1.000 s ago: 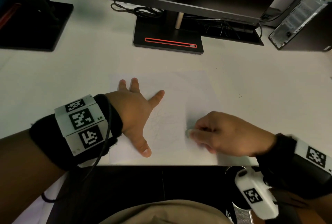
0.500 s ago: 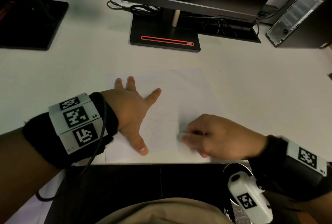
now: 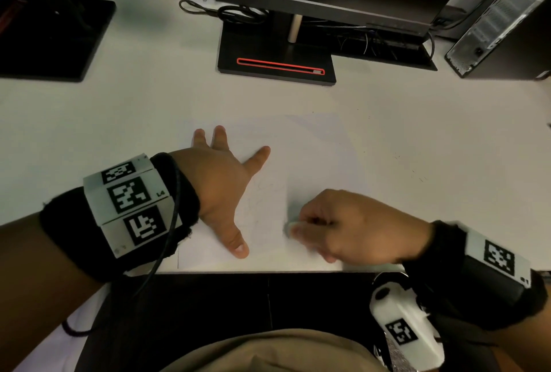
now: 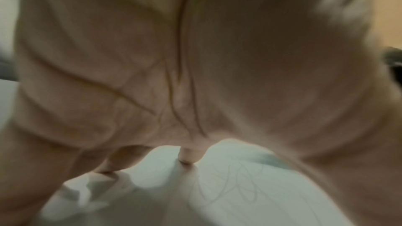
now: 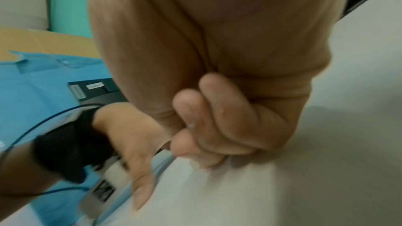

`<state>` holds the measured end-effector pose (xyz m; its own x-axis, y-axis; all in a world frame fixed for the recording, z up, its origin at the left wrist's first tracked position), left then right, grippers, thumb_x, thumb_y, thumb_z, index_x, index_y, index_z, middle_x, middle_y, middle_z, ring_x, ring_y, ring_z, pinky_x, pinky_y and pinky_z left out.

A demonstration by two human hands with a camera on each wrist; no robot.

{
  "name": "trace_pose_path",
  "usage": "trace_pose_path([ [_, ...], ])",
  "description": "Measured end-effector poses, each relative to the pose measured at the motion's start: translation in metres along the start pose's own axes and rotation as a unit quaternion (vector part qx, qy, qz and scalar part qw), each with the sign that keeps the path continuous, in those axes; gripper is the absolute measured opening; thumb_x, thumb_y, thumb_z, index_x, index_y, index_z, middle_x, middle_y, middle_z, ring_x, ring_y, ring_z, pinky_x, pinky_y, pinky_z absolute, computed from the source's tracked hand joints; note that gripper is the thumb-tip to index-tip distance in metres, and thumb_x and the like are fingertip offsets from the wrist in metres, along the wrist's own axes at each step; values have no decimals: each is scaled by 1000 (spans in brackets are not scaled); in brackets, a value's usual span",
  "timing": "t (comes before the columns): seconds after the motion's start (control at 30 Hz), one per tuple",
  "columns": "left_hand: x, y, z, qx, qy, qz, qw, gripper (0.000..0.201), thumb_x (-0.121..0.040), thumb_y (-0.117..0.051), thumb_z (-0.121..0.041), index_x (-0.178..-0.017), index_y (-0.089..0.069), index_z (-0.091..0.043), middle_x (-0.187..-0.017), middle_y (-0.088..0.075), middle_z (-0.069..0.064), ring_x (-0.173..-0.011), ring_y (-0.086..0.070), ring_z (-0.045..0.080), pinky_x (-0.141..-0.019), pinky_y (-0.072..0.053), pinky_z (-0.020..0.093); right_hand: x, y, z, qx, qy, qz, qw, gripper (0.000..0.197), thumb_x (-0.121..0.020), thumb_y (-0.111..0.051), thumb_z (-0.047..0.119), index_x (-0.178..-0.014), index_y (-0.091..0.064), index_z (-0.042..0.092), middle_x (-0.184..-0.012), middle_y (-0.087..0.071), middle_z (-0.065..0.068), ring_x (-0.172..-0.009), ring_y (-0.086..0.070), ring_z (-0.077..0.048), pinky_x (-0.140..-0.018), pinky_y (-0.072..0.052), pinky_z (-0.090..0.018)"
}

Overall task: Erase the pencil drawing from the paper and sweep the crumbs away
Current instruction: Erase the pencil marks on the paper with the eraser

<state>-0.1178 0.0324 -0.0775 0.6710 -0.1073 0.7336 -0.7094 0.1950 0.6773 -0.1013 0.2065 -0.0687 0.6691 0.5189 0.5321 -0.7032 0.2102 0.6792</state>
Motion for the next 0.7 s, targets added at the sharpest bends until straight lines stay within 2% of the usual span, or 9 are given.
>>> trace_pose_path([
  [0.1, 0, 0, 0, 0, -1, -1, 1000, 160, -44, -80, -80, -137, 45, -43, -151, 38, 26, -142, 20, 54, -112, -26, 66, -3, 15, -9, -16, -12, -50, 999, 45, -104, -54, 42, -70, -66, 14, -55, -65, 7, -48, -52, -2, -59, -43, -20],
  [0.23, 1, -1, 0, 2, -1, -1, 1000, 160, -44, -80, -79, -137, 44, -43, -151, 38, 26, -142, 20, 54, -112, -26, 66, -1, 1, 2, 2, 2, -6, 1000, 45, -104, -53, 44, -72, -66, 14, -55, -64, 8, -49, -52, -3, -60, -47, -20],
  [0.3, 0, 0, 0, 1, -1, -4, 1000, 160, -44, -80, -80, -137, 44, -43, -151, 38, 26, -142, 20, 54, -112, -27, 65, -3, 10, -5, -2, -2, -31, 1000, 45, -103, -54, 43, -71, -66, 14, -56, -65, 7, -49, -52, -2, -59, -44, -17],
  [0.37, 0, 0, 0, 2, -1, -4, 1000, 160, -44, -80, -80, -137, 44, -43, -151, 38, 27, -142, 20, 54, -111, -27, 65, -4, 18, -8, -8, -10, -56, 998, 44, -103, -55, 42, -70, -65, 15, -56, -66, 7, -48, -53, -2, -60, -44, -20],
  [0.43, 0, -1, 1, 1, 1, -3, 1000, 160, -44, -80, -79, -137, 44, -43, -151, 38, 27, -142, 20, 54, -111, -27, 66, -1, 8, 0, 3, 1, -20, 1000, 44, -103, -53, 44, -71, -65, 16, -55, -64, 8, -49, -53, -3, -60, -47, -22],
  [0.5, 0, 0, 0, 2, 0, -3, 1000, 160, -44, -80, -79, -137, 44, -43, -151, 38, 26, -142, 20, 54, -111, -27, 65, 1, 0, 4, 10, 10, 9, 1000, 46, -104, -53, 45, -72, -65, 15, -55, -64, 8, -48, -52, -3, -59, -45, -18],
  [0.6, -1, -1, 0, 1, -1, -2, 1000, 160, -43, -80, -80, -136, 45, -44, -151, 38, 26, -142, 21, 54, -111, -28, 66, -1, 14, -5, -6, -2, -29, 1000, 45, -104, -54, 44, -68, -64, 18, -57, -65, 6, -49, -52, -3, -62, -46, -23],
  [0.67, -1, 0, 1, -1, 1, -3, 1000, 160, -43, -80, -80, -136, 45, -43, -151, 38, 26, -142, 20, 54, -111, -27, 66, 0, 9, -2, -4, 0, -18, 1000, 45, -104, -54, 44, -69, -63, 18, -56, -65, 6, -49, -53, -4, -64, -51, -29],
  [0.7, -1, 0, 0, -1, 1, -2, 1000, 160, -43, -80, -80, -137, 45, -43, -151, 37, 26, -142, 20, 54, -111, -27, 66, 1, 3, 2, 1, 2, -2, 1000, 45, -104, -53, 45, -69, -63, 18, -56, -65, 7, -49, -54, -5, -64, -52, -28],
])
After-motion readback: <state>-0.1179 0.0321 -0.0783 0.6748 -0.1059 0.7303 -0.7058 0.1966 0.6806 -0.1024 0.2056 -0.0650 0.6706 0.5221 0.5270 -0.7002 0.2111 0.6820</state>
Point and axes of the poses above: each hand's wrist, its own x-axis away from the middle knuckle, its own y-axis out of the back of the hand, z = x × y, the point moved 7 cm from there along -x, towards the middle knuckle
